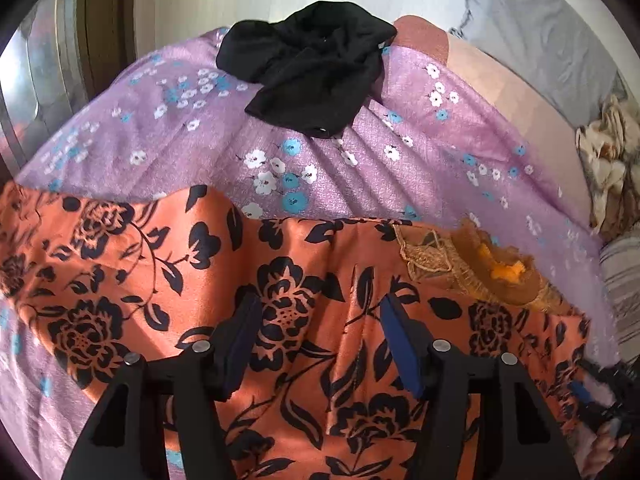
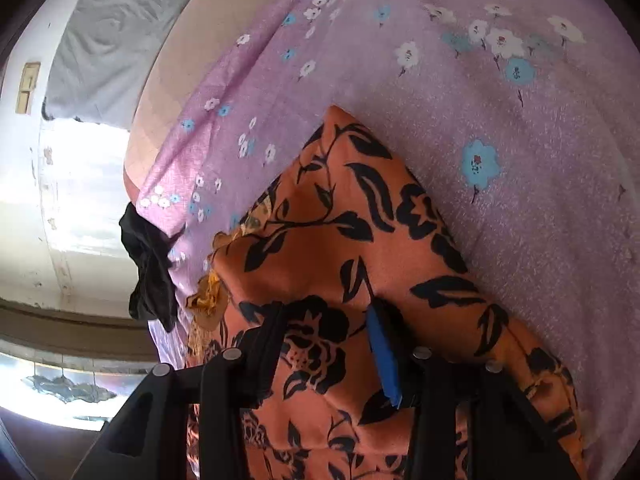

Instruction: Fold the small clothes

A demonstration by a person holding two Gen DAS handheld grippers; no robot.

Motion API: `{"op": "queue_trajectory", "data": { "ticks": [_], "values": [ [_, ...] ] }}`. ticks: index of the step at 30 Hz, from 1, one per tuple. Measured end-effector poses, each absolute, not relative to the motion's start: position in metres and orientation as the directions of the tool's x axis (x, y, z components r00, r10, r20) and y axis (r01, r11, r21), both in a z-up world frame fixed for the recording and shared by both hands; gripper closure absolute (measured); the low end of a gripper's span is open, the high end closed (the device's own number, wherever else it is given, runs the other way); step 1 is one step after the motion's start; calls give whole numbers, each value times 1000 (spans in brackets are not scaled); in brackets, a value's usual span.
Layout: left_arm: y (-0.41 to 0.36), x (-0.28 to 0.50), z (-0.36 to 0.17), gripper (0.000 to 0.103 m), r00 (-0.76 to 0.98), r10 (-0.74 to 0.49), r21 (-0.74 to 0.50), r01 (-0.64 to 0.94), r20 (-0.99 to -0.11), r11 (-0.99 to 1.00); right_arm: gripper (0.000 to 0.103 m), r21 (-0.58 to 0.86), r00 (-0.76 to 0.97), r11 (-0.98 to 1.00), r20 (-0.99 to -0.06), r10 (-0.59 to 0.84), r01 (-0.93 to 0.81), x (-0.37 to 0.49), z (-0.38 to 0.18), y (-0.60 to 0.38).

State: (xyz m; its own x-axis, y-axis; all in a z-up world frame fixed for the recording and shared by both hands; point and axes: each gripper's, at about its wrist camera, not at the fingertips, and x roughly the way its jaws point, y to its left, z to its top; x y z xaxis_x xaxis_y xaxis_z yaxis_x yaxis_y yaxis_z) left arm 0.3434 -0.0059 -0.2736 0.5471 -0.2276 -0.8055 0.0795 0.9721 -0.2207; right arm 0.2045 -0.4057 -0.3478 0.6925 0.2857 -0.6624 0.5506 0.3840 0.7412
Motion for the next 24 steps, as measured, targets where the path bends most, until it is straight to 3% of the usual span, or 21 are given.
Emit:
{"op": "queue_trajectory", "data": {
  "ticks": [2,3,8,11,12,14,15,17,19,22,24],
  "values": [
    [-2,347,-275,24,538,-253,-264,57,-804,963,57,747,691,384,-657,301,543,201,-347,-404],
    [-1,348,-276,22,534,-252,-268,48,-807,962,57,756,699,372,-648,304,539,200,-349,-403],
    [-21,352,-297,22,462,-231,-213,91,-856,973,57,775,707,338,-629,323,534,198,-353,-405],
    [-42,348,-302,23,482,-145,-79,154,-864,985,57,774,707,338,-629,322,535,190,-352,-409],
    [-46,346,-302,27,488,-132,-54,172,-863,984,57,773,707,341,-631,320,535,190,-352,-409],
    [-50,342,-299,55,515,-106,-15,177,-851,984,57,771,706,346,-633,319,535,188,-352,-410],
    [-50,341,-297,63,523,-103,-8,181,-846,984,57,770,705,346,-634,318,536,188,-352,-410],
    [-47,339,-293,89,538,-104,-5,182,-836,983,57,768,704,347,-636,315,538,188,-352,-409],
    [-40,339,-289,101,541,-138,-48,178,-830,983,57,763,702,354,-641,309,541,189,-351,-407],
    [-37,335,-281,102,517,-255,-170,206,-817,964,57,752,698,371,-652,297,545,189,-348,-405],
    [-42,327,-272,102,551,-242,-129,236,-799,963,57,746,696,379,-657,289,548,188,-346,-403]
  ]
}}
